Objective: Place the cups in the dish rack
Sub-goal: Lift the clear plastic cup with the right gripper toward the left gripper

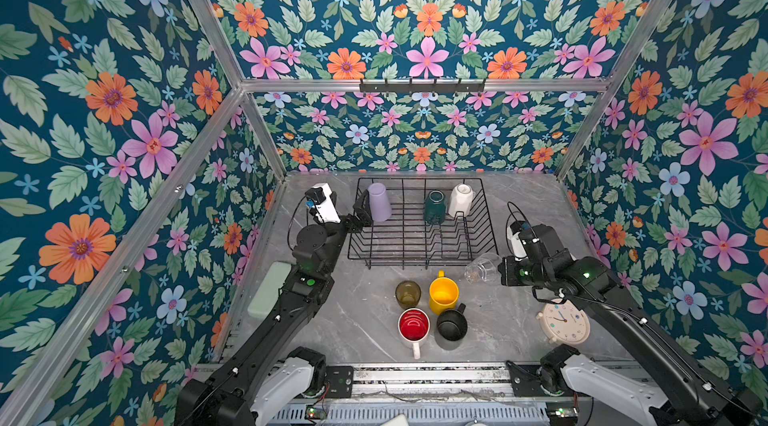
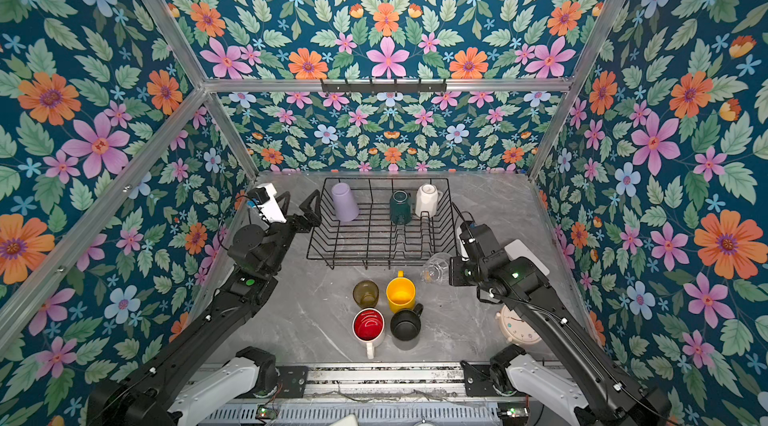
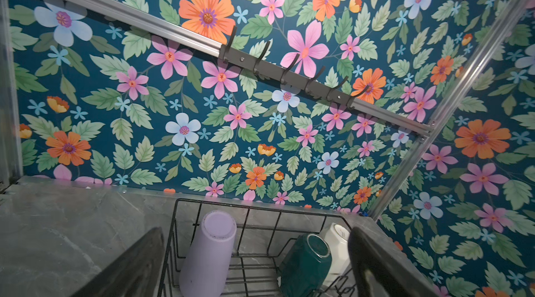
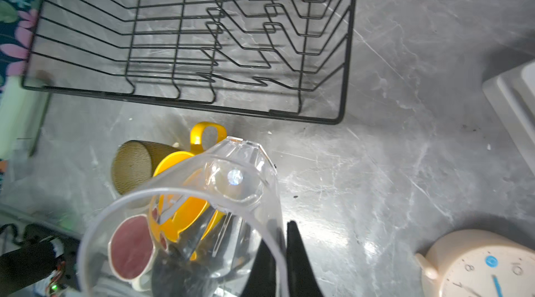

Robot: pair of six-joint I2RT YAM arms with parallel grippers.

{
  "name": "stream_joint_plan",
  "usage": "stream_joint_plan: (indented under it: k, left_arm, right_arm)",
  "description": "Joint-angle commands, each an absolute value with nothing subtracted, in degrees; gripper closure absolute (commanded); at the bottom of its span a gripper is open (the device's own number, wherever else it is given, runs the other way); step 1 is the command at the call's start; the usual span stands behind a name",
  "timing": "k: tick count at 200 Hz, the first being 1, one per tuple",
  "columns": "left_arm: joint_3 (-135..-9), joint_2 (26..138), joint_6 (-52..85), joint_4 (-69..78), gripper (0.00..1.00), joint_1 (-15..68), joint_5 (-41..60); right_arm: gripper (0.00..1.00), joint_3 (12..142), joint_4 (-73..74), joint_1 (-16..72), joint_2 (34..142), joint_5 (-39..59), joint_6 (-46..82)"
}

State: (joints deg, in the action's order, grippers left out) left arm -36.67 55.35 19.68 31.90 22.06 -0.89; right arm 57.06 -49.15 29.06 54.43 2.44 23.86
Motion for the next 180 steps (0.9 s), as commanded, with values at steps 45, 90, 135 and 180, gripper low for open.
stream_joint_plan:
  k: [45,90,135,180]
  left_arm:
    - [-33.72,54.17,19.34,46.37,0.00,21.98,27.96]
    - [-37.06,57.91,22.80,49.92,0.00,22.05,47.41]
    - [-37.32,61.15,27.79,53.94,0.01,22.15,56.04]
    - [-37.66,61.64,26.84,52.15,0.01,22.10,57.21]
  right_arm:
    - [1.00,56.26,-33.68,20.65,54.49,27.20,28.13]
    - [1.00,52.95,-18.84,16.64,55.72,40.74,35.62]
    - [1.00,51.42,-0.69,14.94,60.87,51.76,46.17]
    - [1.00,52.56,16.11,15.03,67.07,60.80,55.66]
